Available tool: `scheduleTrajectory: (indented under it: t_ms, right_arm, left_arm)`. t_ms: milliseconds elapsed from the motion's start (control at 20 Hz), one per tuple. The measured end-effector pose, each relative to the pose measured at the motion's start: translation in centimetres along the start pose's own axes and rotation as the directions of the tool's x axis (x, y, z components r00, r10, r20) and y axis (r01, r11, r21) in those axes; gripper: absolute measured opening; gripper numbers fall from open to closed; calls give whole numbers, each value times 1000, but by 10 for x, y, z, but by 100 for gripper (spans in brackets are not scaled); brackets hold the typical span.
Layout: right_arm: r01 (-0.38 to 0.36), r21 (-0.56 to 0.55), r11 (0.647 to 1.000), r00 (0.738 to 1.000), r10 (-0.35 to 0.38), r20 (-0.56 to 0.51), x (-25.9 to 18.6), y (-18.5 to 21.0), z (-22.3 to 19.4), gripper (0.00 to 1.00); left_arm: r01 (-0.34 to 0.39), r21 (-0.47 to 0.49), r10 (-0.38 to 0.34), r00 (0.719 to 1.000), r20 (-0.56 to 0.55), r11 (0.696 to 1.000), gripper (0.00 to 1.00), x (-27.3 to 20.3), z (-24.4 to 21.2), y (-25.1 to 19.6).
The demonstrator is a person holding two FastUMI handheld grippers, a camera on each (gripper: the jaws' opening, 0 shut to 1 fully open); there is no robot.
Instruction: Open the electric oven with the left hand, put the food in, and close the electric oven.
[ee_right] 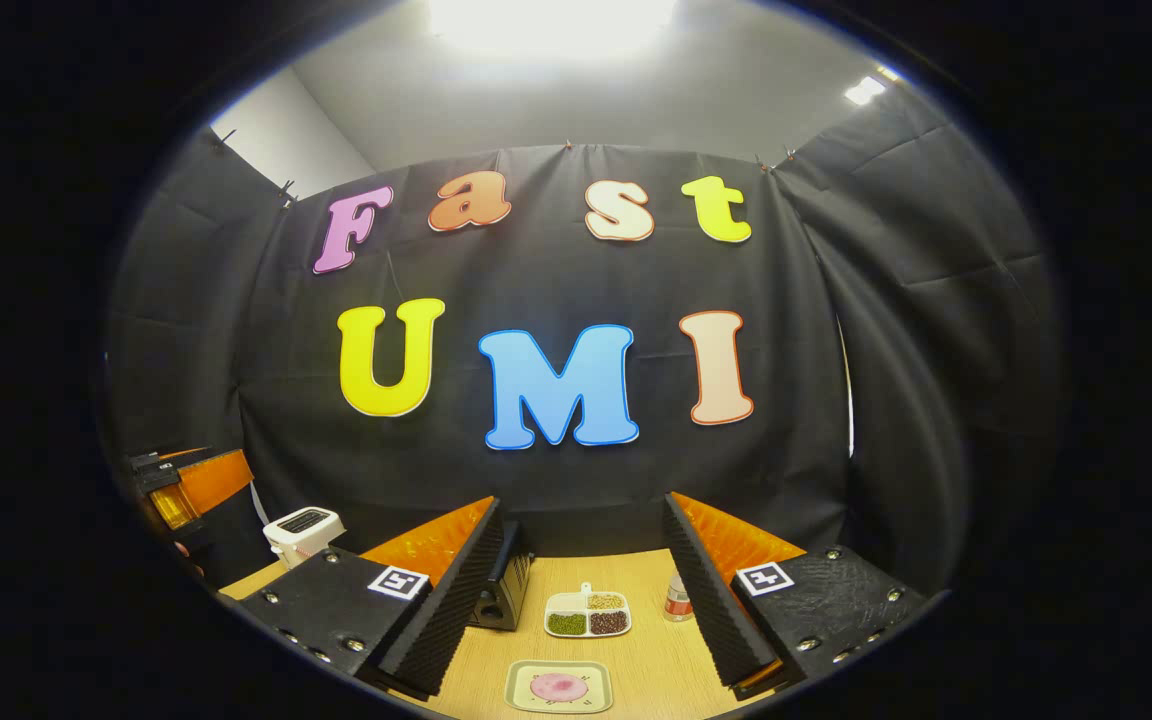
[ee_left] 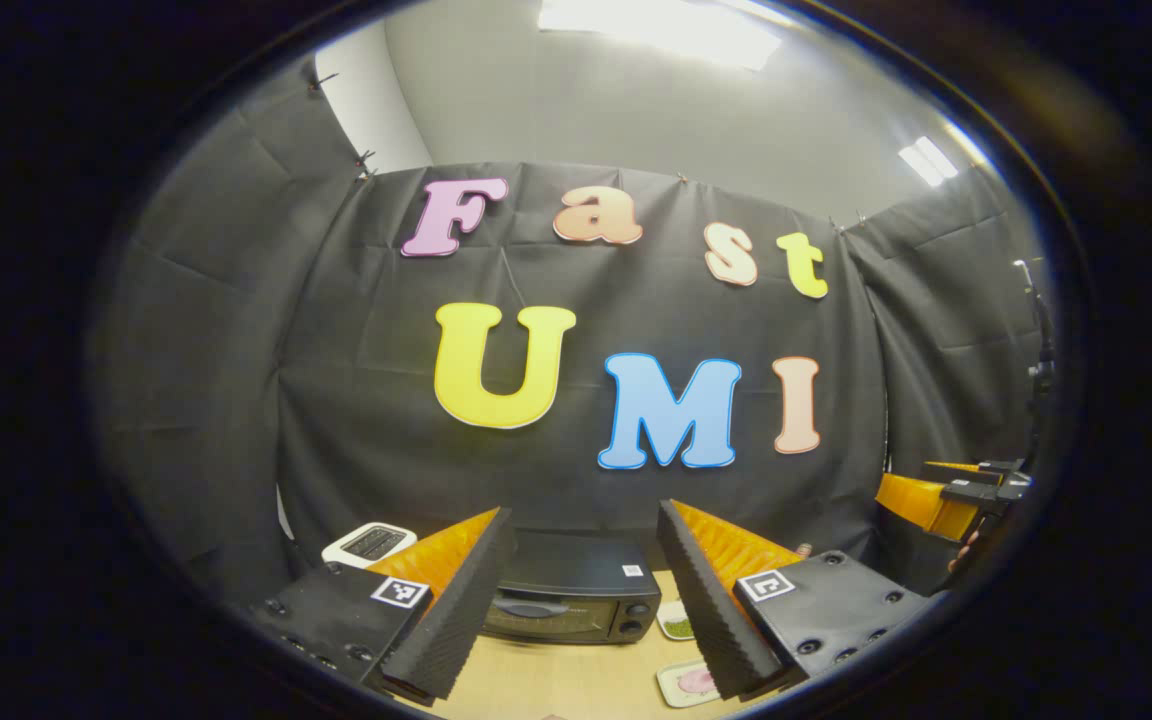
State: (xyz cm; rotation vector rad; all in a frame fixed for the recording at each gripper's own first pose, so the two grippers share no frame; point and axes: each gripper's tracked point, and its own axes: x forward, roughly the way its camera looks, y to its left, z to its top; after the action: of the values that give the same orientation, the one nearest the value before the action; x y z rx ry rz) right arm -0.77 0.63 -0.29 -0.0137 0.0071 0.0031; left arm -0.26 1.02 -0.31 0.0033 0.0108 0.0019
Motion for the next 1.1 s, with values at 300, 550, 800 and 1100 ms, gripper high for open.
scheduleTrajectory:
  t_ms: [300,550,800,1100]
  right_arm:
    - [-11,2,1000,1000,11,-8,1,2,-3,96]
    - [-1,5,1000,1000,1,-25,4,-1,-9,96]
    - [29,-6,1000,997,-30,-66,12,-11,-25,96]
    - [71,-20,997,991,-73,-108,16,-27,-38,96]
  left_arm:
    - [-18,0,18,998,-55,1000,100,12,-20,10]
    - [9,-46,-16,987,-160,999,100,52,-72,16]
    - [26,5,-23,964,-266,1000,92,112,-146,34]
    - [-3,4,4,929,-370,1000,97,180,-220,56]
